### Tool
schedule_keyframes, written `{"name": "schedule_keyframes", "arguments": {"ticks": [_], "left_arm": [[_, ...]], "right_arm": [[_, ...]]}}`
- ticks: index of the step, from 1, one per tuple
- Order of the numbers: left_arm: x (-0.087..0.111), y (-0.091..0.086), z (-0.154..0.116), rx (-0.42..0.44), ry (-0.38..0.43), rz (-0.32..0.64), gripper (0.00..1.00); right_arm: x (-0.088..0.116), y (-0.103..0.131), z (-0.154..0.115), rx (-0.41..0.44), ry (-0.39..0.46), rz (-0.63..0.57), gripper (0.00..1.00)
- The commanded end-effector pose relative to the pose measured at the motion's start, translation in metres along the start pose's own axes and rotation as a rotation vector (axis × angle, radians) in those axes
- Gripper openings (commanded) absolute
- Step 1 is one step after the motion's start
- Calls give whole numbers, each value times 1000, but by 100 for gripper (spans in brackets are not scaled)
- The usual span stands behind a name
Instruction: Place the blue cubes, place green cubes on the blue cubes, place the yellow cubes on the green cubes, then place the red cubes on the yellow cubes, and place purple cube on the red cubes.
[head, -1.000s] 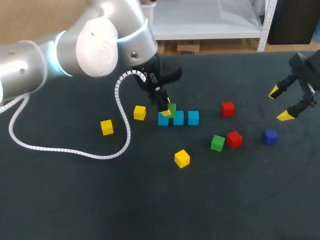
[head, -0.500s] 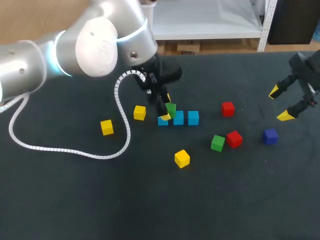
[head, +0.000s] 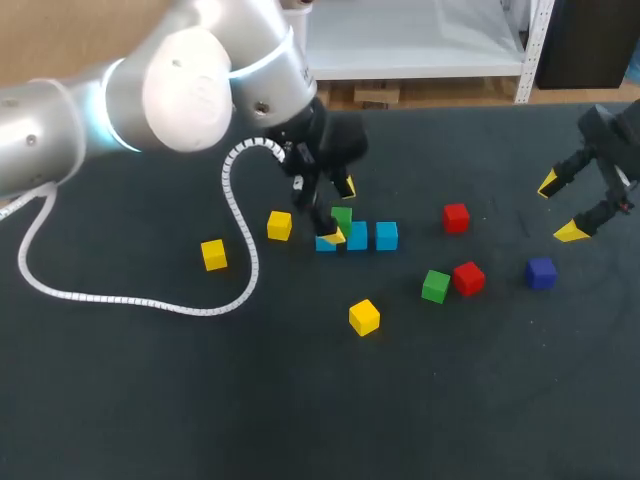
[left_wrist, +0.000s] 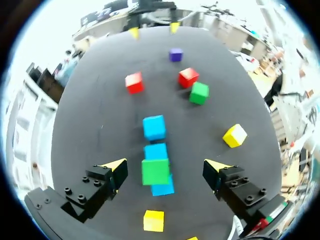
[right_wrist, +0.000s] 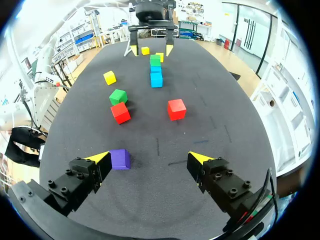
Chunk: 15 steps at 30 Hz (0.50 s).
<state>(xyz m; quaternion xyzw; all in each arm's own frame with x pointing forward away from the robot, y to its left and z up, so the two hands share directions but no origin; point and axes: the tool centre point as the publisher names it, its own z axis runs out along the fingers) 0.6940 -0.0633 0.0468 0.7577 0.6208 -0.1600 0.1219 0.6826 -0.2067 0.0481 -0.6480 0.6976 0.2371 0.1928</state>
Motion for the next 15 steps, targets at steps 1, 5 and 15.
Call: {"name": "schedule_keyframes", "arguments": {"ticks": [1,5,15], "left_arm": [[3,-31,-9,-45,-45,23,100],[8,-51,-22,-64,-83,27,100],[43,-89,-68,-171,-67,-106,100]], "right_arm": [[0,0,0,0,-1,-1,100],[0,0,0,0,-1,-1,100],[0,0,0,0,-1,-1,100]]}}
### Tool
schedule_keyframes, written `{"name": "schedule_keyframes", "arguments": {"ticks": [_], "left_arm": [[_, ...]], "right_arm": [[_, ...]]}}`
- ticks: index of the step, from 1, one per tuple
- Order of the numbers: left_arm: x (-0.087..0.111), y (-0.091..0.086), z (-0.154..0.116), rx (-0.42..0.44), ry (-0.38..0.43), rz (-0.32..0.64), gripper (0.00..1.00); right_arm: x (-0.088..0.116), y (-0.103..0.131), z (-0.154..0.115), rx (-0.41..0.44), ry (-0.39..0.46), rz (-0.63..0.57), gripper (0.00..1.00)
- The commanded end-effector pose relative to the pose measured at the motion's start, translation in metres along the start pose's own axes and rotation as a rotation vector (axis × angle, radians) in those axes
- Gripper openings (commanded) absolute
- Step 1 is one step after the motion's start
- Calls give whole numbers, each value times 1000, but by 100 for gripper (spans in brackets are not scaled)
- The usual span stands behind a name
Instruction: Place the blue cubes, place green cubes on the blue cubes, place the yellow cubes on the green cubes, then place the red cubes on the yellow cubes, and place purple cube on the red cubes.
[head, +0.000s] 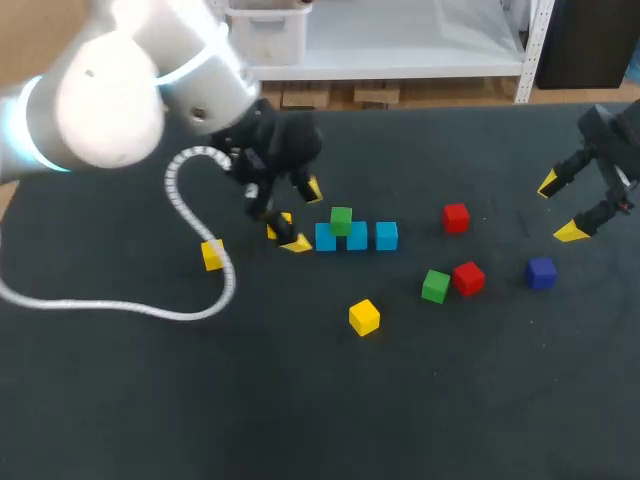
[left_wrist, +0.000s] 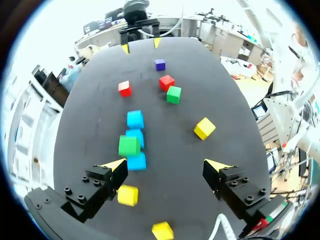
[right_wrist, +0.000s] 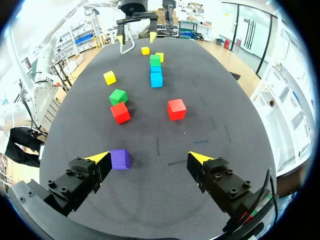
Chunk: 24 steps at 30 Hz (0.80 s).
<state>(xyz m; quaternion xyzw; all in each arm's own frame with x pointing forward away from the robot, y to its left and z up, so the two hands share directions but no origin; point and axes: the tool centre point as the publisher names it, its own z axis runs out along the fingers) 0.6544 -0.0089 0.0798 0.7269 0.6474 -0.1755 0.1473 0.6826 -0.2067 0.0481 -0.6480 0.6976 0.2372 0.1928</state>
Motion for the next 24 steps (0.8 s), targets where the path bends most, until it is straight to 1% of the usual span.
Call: {"name": "schedule_keyframes", "arguments": {"ticks": [1,3,5,7,9,11,12,24], "left_arm": [[19,-40,-26,-146,-1,-47,100],[27,-45,-32,-165,-1,-77,100],[33,-49,-36,-185,-18,-98,100],[37,-52,-40,-200,-14,-108,100],[42,-53,-45,-200,-8,-107,100],[45,-51,-50,-204,-35,-50,100],[46,-51,-52,-187,-37,-23,100],[46,-51,-52,-187,-37,-23,100]], "right_arm": [[0,0,0,0,-1,-1,100],[0,0,0,0,-1,-1,100],[0,0,0,0,-1,-1,100],[0,0,0,0,-1,-1,100],[0,0,0,0,-1,-1,100],[0,0,0,0,-1,-1,100],[0,0,0,0,-1,-1,100],[0,0,0,0,-1,-1,100]]}}
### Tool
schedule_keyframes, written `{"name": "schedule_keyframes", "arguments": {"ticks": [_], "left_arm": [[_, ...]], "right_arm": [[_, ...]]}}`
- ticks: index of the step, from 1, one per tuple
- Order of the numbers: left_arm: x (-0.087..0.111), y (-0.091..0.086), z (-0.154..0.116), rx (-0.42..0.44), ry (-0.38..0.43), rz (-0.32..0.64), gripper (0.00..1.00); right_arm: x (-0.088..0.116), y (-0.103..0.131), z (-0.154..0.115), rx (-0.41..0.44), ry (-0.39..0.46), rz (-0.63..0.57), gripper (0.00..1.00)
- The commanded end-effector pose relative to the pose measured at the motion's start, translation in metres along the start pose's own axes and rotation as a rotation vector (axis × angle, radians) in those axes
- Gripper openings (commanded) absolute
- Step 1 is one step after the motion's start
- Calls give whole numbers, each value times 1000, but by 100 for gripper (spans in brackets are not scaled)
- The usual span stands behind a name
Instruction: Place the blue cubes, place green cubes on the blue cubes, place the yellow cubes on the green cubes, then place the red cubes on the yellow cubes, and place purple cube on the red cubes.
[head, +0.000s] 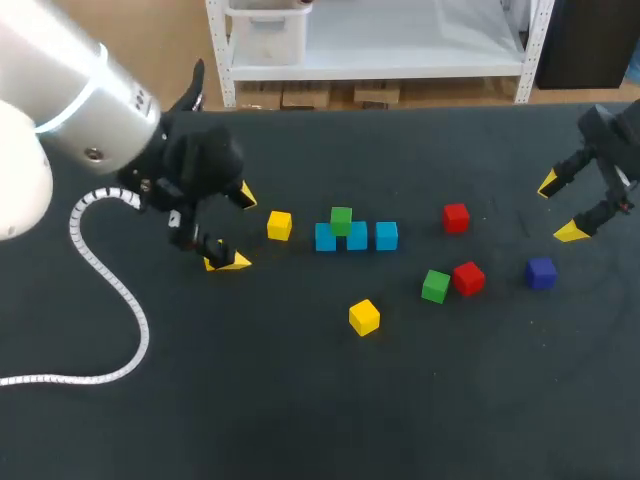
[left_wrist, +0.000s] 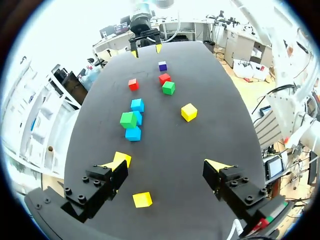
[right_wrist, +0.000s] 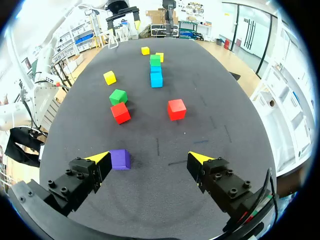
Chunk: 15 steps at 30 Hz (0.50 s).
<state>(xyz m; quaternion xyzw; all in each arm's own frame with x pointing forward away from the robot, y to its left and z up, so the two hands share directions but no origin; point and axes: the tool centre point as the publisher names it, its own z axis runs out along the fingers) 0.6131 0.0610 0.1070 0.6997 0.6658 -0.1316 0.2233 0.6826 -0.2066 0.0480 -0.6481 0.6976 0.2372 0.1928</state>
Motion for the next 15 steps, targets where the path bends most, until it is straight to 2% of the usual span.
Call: {"name": "schedule_keyframes", "arguments": {"ticks": [1,11,15], "left_arm": [[0,-1,0,-5,1,0,100],[0,-1,0,-5,1,0,100],[0,-1,0,-5,1,0,100]], "right_arm": [[0,0,0,0,-1,-1,100],[0,0,0,0,-1,-1,100],[-31,4,-8,4,0,-171,100]]}}
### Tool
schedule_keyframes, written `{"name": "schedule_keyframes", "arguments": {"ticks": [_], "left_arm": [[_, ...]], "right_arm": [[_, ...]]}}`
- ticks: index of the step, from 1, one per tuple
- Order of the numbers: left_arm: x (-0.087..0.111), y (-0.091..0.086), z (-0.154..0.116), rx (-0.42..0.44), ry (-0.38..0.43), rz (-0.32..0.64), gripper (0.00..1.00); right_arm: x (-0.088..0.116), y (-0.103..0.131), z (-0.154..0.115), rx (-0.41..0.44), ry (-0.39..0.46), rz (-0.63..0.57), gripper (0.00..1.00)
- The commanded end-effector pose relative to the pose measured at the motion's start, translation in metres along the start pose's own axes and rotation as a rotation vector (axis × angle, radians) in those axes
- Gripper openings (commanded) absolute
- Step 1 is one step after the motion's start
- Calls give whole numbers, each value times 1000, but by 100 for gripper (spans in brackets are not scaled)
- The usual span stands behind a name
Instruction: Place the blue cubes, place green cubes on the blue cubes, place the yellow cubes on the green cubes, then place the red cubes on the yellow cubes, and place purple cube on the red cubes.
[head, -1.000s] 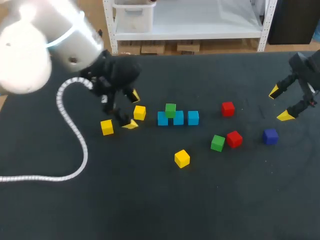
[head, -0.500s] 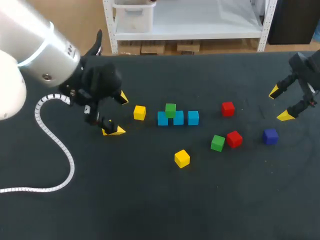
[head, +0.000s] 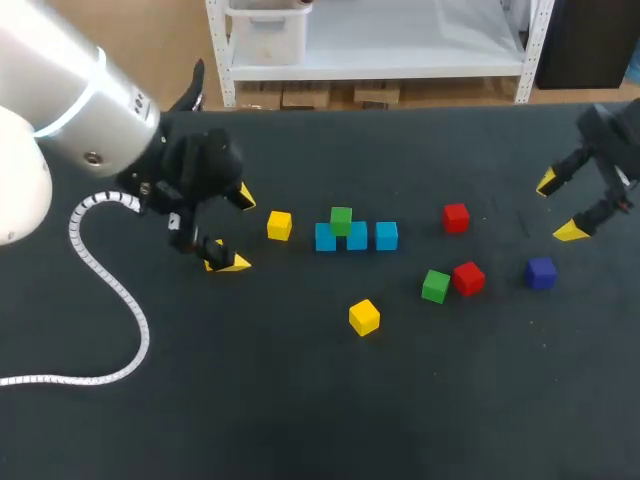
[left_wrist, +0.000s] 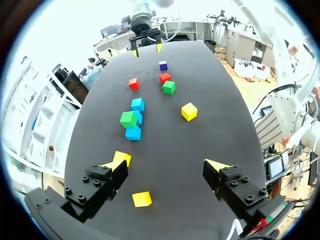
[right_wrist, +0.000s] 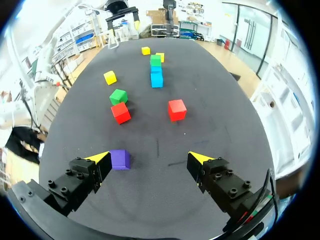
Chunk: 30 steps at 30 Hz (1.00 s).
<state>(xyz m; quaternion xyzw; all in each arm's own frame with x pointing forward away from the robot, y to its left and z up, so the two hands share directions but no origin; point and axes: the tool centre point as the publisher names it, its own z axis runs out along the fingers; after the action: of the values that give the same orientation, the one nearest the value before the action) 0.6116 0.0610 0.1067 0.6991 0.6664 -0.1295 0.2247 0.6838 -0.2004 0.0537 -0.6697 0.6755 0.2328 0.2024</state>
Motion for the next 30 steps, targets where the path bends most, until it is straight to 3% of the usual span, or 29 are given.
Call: {"name": "schedule_keyframes", "arguments": {"ticks": [1,3,11,22,30], "left_arm": [[0,1,0,0,0,0,100],[0,1,0,0,0,0,100],[0,1,0,0,0,0,100],[0,1,0,0,0,0,100],[0,1,0,0,0,0,100]], "right_arm": [[-30,6,-8,-6,5,-149,100],[-43,11,-12,0,29,-217,100],[-84,42,-11,-30,-12,-444,100],[-114,74,27,-196,24,-738,100],[-127,89,67,-248,35,-833,100]]}}
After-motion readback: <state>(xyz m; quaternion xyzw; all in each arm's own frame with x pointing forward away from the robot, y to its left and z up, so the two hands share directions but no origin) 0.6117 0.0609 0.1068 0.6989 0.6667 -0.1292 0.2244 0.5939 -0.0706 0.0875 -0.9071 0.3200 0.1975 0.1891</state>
